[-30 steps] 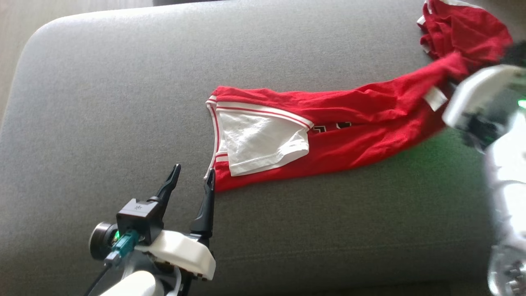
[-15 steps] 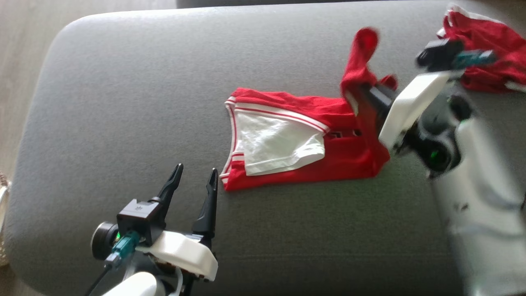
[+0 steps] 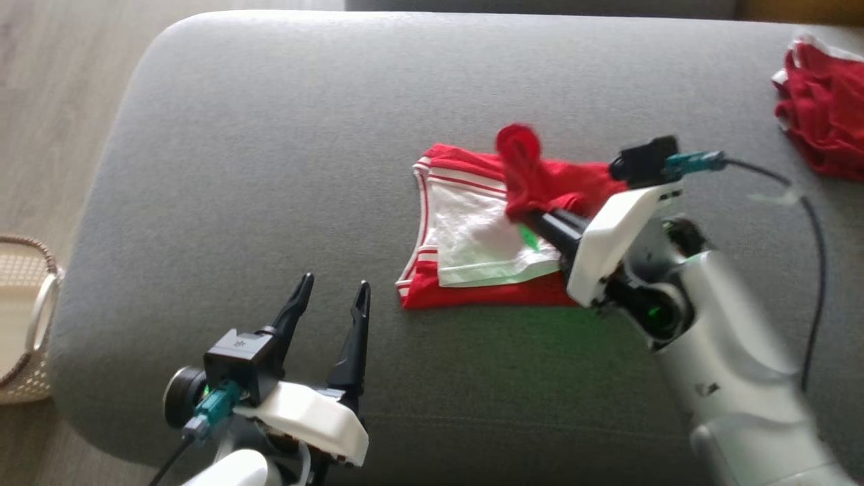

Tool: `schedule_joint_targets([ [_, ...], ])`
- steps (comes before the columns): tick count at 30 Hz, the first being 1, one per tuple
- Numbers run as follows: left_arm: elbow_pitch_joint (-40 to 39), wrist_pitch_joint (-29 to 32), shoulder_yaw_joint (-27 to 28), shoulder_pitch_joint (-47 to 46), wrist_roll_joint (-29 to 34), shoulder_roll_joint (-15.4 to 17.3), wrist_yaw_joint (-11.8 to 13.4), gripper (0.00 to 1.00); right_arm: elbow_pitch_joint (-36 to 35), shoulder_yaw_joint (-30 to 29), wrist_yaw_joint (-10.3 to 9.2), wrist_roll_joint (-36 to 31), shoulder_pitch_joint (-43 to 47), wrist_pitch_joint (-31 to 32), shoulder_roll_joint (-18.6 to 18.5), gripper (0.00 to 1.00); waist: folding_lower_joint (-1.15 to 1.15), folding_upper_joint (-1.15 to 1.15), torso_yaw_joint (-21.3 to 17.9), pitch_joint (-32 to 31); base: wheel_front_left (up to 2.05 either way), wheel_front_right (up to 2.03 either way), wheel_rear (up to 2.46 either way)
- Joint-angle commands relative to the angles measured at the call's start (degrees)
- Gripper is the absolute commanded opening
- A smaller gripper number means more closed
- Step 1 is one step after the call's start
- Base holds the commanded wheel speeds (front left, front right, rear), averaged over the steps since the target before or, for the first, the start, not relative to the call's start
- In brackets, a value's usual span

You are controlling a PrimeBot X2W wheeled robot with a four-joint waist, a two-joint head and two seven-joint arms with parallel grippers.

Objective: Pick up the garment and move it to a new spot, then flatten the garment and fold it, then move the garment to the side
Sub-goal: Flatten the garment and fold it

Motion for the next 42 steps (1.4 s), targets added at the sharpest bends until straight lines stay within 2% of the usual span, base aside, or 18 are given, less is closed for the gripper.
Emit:
schedule_joint_targets([
  [1,-1.2,-0.4,1.8,-2.4,0.0,0.7,-0.2,1.00,-0.4,2.0,-0.01,1.3,-3.3,-1.6,1.1,0.00,0.00,0.00,1.0,-0.2,0.00,0.00,0.00],
  [11,-0.2,-0.5,1.3,-2.7,-0.2,-0.1,-1.0,1.00,15.7,9.2,-0.01,6.4,-11.8,-12.0,1.1,0.00,0.00,0.00,4.7,0.2,0.00,0.00,0.00],
  [18,0.2,-0.7,1.3,-2.8,-0.2,-0.3,-1.2,1.00,23.4,15.5,-0.01,12.1,-15.3,-14.8,1.1,0.00,0.00,0.00,5.8,0.7,0.00,0.00,0.00],
  [19,0.2,-0.7,1.3,-2.8,-0.3,-0.3,-1.3,1.00,24.0,16.5,-0.01,12.9,-15.6,-15.3,1.1,0.10,0.00,0.00,5.8,0.8,0.00,0.00,0.00],
  [21,0.4,-0.7,1.4,-2.9,-0.3,-0.3,-1.3,1.00,24.6,18.3,-0.01,15.1,-15.9,-16.4,1.1,0.82,0.00,0.00,5.7,0.7,0.00,0.00,0.00],
  [22,0.5,-0.7,1.4,-2.9,-0.3,-0.3,-1.3,1.00,24.8,19.2,-0.01,16.2,-16.1,-16.9,1.1,0.98,0.00,0.00,5.6,0.7,0.00,0.00,0.00],
  [27,0.8,-0.8,1.6,-2.8,-0.3,-0.3,-1.0,1.00,23.9,22.4,-0.01,21.8,-17.7,-20.8,1.1,1.00,0.00,0.00,4.2,0.3,0.00,0.00,0.00],
  [31,0.8,-0.9,2.0,-2.3,-0.3,-0.1,-0.4,1.00,24.1,22.4,-0.01,22.6,-19.3,-25.7,1.1,1.00,0.00,0.00,2.6,-0.4,0.00,0.00,0.00],
  [36,0.5,-1.2,2.6,-1.3,-0.3,0.1,0.3,1.00,26.7,21.2,-0.01,18.7,-20.1,-31.3,0.9,1.00,0.00,0.00,0.9,-1.0,0.00,0.00,0.00],
  [42,-0.1,-1.5,3.3,-0.4,0.0,0.4,0.8,1.00,30.0,19.5,-0.01,11.9,-17.7,-37.5,-2.0,1.00,0.00,0.00,-0.4,-1.5,0.00,0.00,0.00],
])
